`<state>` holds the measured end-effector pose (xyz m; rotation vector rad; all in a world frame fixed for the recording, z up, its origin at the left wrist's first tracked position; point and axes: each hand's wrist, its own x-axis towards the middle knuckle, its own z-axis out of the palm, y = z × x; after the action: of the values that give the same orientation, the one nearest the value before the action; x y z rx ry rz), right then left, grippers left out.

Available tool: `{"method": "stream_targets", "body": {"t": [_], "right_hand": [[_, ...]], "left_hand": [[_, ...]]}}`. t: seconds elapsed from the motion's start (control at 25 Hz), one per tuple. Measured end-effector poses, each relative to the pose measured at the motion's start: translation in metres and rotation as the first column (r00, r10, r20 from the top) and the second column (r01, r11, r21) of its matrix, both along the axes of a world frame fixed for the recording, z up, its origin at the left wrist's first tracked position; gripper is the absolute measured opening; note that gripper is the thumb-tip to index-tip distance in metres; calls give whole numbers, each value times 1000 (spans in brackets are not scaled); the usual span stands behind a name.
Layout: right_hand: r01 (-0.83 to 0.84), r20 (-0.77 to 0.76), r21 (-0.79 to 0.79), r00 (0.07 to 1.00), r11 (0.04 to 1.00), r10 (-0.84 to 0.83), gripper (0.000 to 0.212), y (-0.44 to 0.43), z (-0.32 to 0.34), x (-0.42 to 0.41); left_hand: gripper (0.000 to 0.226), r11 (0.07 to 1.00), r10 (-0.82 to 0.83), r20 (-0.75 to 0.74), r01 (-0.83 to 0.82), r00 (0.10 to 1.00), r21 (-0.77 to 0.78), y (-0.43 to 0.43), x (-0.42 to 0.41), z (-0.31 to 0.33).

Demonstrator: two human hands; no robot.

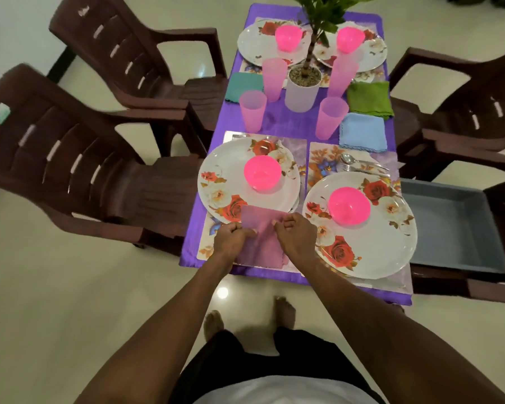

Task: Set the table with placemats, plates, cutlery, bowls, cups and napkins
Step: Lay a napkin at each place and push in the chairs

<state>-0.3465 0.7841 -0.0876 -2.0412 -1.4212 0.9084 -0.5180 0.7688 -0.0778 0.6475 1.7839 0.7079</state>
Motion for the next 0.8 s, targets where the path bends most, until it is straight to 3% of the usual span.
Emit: {"method": "stream_targets", "body": {"t": [0.12,0.2,0.28,0.44,0.56,0.72,0.8], "right_hand": [[144,-49,34,989,989,-142,32,-4,7,-13],[259,-63,38,965,965,-256,38,-5,12,-21],[377,-93,14,923,926,-375,36,-5,12,-27],[620,-223,-86,751,780,-621,25,-16,0,-44],[644,-189,-121,732,755,-654,19,-32,-31,-45],[639,-162,-153,736,754,-657,20,-51,-26,-54],[587,-127,-109,792,802,-597,24,-58,-19,-63]], "left_hand": [[18,1000,4,249,0,968,-16,12,-9,21],[17,996,-79,442,91,894,-6,24,-13,36],[12,986,-154,523,161,838,33,35,-21,54],[38,967,-253,485,228,837,112,63,-49,68],[53,972,-232,440,188,868,141,82,-76,64],[27,996,-92,399,84,912,37,91,-99,51],[17,997,-67,348,71,935,2,89,-101,47]]}}
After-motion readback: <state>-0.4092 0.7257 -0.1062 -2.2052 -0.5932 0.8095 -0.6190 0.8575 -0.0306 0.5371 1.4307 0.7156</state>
